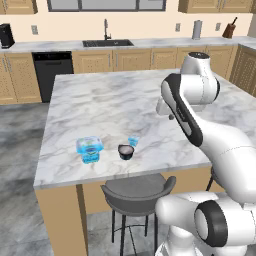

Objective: Stack the yogurt containers by placing the smaller containers on top of the larger containers.

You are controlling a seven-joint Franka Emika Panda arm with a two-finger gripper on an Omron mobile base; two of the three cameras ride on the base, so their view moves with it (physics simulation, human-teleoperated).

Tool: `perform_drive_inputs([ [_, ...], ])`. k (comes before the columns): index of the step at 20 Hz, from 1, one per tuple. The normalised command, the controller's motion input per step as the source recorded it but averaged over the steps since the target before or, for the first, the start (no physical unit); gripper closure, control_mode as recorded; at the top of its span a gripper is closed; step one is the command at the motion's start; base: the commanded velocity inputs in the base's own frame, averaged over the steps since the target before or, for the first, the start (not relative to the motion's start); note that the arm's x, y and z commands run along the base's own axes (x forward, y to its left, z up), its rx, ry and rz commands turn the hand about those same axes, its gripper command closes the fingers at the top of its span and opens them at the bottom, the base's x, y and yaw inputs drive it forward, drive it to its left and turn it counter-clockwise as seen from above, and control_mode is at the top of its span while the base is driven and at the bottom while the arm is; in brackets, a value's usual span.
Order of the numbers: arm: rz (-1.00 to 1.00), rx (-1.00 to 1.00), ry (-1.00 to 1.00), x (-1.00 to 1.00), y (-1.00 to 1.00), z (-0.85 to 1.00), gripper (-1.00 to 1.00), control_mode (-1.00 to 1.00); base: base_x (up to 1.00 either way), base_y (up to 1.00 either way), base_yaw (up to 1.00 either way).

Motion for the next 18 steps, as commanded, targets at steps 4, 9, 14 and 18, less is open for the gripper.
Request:
perform_drive_inputs([
  [4,0.0,0.0,0.0,-0.21,0.0,-0.02,-1.0,-1.0,0.0,0.0,0.0],
  [9,0.0,0.04,-0.09,-0.28,0.0,-0.12,-1.0,-1.0,0.0,0.0,0.0],
  [14,-0.04,0.09,-0.08,-0.13,0.04,-0.07,-1.0,-1.0,0.0,0.0,0.0],
  [18,-0.08,0.09,0.0,-0.01,0.16,-0.03,-1.0,-1.0,0.0,0.0,0.0],
])
